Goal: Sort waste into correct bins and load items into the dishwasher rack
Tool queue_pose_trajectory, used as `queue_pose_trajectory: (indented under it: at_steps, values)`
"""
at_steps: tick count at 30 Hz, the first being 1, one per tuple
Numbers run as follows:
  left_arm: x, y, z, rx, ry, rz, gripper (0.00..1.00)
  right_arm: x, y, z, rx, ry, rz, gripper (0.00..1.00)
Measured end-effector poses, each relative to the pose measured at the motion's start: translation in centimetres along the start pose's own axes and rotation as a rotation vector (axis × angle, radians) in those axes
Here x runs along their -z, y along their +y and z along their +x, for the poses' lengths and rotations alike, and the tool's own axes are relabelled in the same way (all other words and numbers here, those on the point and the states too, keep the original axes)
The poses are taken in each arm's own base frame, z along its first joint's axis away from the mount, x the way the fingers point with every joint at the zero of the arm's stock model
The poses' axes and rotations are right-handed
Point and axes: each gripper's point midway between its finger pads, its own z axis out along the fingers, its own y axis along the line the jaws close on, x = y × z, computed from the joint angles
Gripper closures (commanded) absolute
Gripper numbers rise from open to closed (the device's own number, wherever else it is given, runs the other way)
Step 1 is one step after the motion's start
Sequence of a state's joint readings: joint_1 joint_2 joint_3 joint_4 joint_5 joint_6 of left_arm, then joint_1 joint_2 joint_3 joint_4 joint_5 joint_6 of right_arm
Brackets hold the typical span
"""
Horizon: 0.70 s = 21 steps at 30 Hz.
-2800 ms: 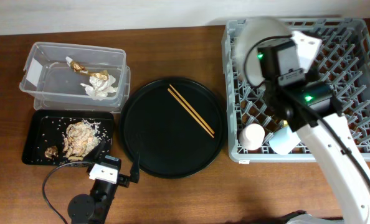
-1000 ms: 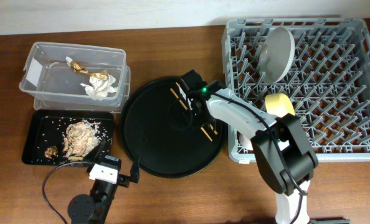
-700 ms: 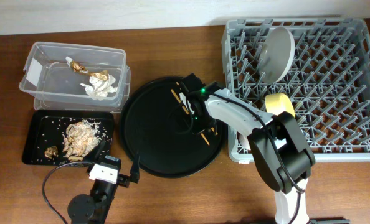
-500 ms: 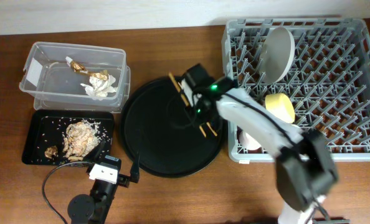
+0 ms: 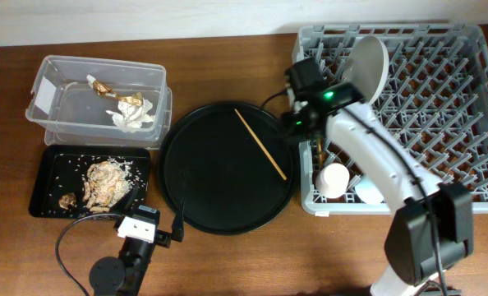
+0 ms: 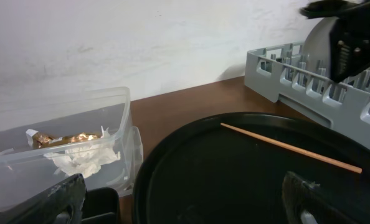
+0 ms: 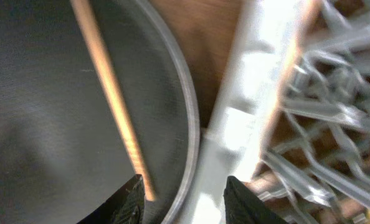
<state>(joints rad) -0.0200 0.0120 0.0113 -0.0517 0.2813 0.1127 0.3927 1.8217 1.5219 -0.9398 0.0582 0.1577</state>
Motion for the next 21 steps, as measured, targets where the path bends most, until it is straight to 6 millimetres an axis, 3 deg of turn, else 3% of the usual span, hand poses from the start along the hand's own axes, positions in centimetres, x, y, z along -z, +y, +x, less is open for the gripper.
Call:
queue_pose_trajectory:
  at_steps: [2,3,4,6,8,9,10,15,16,17,19,20,21]
  values:
    - [0.0,0.0,0.0,0.0,0.0,0.0,0.01,0.2,5.6,-0.1,0.137,-0.045,-0.055,0.57]
    - [0.0,0.0,0.0,0.0,0.0,0.0,0.01,-0.8,7.4,-0.2,0.18,-0.051,-0.062,0.57]
    - [0.0,0.0,0.0,0.0,0.0,0.0,0.01,-2.5,7.9,-0.1,0.193,-0.039,-0.05,0.56]
    - [0.0,0.0,0.0,0.0,0.001,0.0,0.01,-7.1,7.1,0.8,0.19,0.033,-0.009,0.57]
    - [0.0,0.0,0.0,0.0,0.0,0.0,0.0,-10.1,5.8,1.9,0.172,0.102,0.016,0.66]
    - [0.0,0.0,0.0,0.0,0.0,0.0,0.01,-11.4,5.0,2.9,0.158,0.152,0.022,0.8]
    - [0.0,0.0,0.0,0.0,0.0,0.0,0.01,-11.4,4.8,3.0,0.154,0.164,0.012,0.96]
    - [0.0,0.0,0.0,0.0,0.0,0.0,0.01,-10.8,4.8,4.2,0.146,0.217,0.008,0.96]
    - [0.0,0.0,0.0,0.0,0.0,0.0,0.01,-10.2,4.8,4.0,0.144,0.207,0.006,0.96]
    - [0.0,0.0,0.0,0.0,0.0,0.0,0.01,-7.7,4.8,2.4,0.137,0.138,-0.005,0.96]
    - [0.0,0.0,0.0,0.0,0.0,0.0,0.01,-0.8,3.2,-1.6,0.07,-0.058,0.011,0.96]
    - [0.0,0.0,0.0,0.0,0.0,0.0,0.01,2.1,1.6,-3.4,0.027,-0.147,0.028,0.96]
    - [0.0,0.0,0.0,0.0,0.0,0.0,0.01,5.7,-2.2,-5.4,-0.069,-0.253,0.068,0.96]
